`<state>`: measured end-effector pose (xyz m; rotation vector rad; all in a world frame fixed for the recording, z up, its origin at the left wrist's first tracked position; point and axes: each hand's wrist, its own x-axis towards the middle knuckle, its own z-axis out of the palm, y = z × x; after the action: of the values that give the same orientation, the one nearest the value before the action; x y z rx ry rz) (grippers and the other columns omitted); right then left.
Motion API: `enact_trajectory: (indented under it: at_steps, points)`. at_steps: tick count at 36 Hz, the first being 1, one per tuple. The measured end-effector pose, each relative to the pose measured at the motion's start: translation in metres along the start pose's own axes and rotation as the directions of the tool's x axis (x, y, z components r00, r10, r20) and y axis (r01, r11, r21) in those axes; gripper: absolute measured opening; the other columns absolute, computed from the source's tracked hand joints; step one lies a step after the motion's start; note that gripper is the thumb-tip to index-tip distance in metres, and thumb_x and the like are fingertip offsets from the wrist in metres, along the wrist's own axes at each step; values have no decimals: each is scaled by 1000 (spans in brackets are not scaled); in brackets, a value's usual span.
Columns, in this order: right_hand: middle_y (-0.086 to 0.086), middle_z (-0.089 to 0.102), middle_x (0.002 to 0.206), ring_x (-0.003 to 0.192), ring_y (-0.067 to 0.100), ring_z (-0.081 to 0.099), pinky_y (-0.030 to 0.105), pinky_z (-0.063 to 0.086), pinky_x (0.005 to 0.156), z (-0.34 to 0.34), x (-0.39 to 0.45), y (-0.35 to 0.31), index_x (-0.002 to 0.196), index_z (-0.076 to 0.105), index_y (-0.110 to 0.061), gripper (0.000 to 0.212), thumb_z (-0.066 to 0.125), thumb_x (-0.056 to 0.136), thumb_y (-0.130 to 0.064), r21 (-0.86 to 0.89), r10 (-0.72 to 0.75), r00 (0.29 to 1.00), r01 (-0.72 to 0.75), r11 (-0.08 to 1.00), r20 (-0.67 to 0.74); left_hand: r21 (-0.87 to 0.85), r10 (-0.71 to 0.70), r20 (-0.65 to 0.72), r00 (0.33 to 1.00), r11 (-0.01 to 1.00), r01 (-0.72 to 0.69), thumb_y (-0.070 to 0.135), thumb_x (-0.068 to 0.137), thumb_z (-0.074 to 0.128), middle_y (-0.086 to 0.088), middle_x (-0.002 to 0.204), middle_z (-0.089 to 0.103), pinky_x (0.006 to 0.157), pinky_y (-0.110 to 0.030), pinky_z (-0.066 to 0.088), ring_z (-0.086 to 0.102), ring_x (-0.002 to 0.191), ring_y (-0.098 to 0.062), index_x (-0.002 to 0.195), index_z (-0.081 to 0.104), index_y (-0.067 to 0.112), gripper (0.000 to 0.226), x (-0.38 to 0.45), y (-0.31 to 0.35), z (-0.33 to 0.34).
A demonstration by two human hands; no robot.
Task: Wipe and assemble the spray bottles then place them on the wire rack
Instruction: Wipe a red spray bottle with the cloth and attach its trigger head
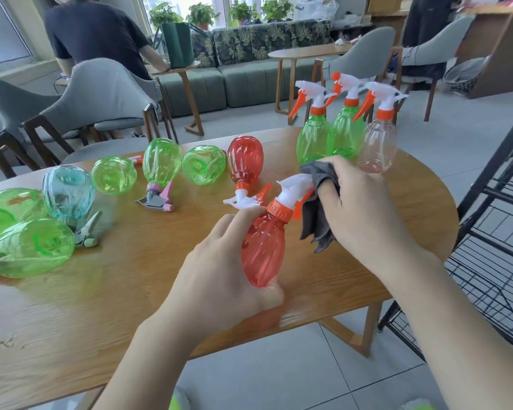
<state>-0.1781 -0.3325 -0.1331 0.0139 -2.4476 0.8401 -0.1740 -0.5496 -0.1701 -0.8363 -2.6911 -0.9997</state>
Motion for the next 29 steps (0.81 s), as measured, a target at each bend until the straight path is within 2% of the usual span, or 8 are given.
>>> enact_trajectory:
  at_steps: [6,11,14,17,19,21,25,29]
  points:
    - [2,64,86,71,25,61,32,42,60,2,-13,-18,124,66,-11,27,50,103,-15,-64,-165,985,162,985,-40,140,-26,26,999,990,22,59,55,65,23,121,47,83,-40,56,60,102,-14,140,30,53,92,1,9,1]
    - [4,74,100,72,22,70,37,57,62,13,-25,-37,126,67,-11,33,49,102,-25,28,-257,953,264,964,-159,147,-67,-48,997,986,74,63,54,61,23,117,50,79,-37,54,60,101,-12,139,30,51,91,0,9,4]
    - [-8,69,82,73,12,65,24,51,59,15,-28,-42,127,68,-16,35,48,102,-30,122,-249,950,274,954,-188,120,-97,-85,992,987,106,61,55,63,21,116,51,80,-38,54,61,100,-13,138,32,49,90,1,10,6]
    - [-21,45,50,53,4,56,12,37,45,17,-30,-39,100,70,-25,16,55,103,-20,203,-116,965,165,965,-234,74,-130,-140,982,987,142,59,56,66,18,117,54,81,-43,56,61,98,-16,137,35,48,87,1,11,7]
    - [-11,41,42,43,8,45,13,29,42,19,-28,-31,68,47,-29,38,57,101,-14,222,43,975,6,975,-217,31,-159,-169,973,986,167,61,56,63,17,116,55,82,-45,56,62,98,-19,137,35,49,87,1,13,6]
    - [-5,33,43,43,15,32,20,25,42,20,-26,-24,61,37,-17,41,56,97,-13,267,188,977,-154,951,-105,9,-175,-179,968,984,179,62,56,60,17,116,55,83,-46,56,63,99,-19,137,35,49,86,0,16,6]
    - [6,44,60,57,15,40,31,29,56,28,-21,-19,74,55,5,29,58,89,-20,497,387,913,-396,772,126,57,-155,-147,977,985,165,61,57,61,20,120,52,83,-48,57,62,106,-17,140,33,51,88,-2,25,6]
    - [13,61,76,72,24,59,37,43,68,33,-17,-20,84,63,11,26,59,91,-14,778,460,836,-493,390,299,190,-134,-127,983,969,157,48,67,73,18,127,46,74,-39,52,55,114,-18,146,27,50,91,-2,28,9]
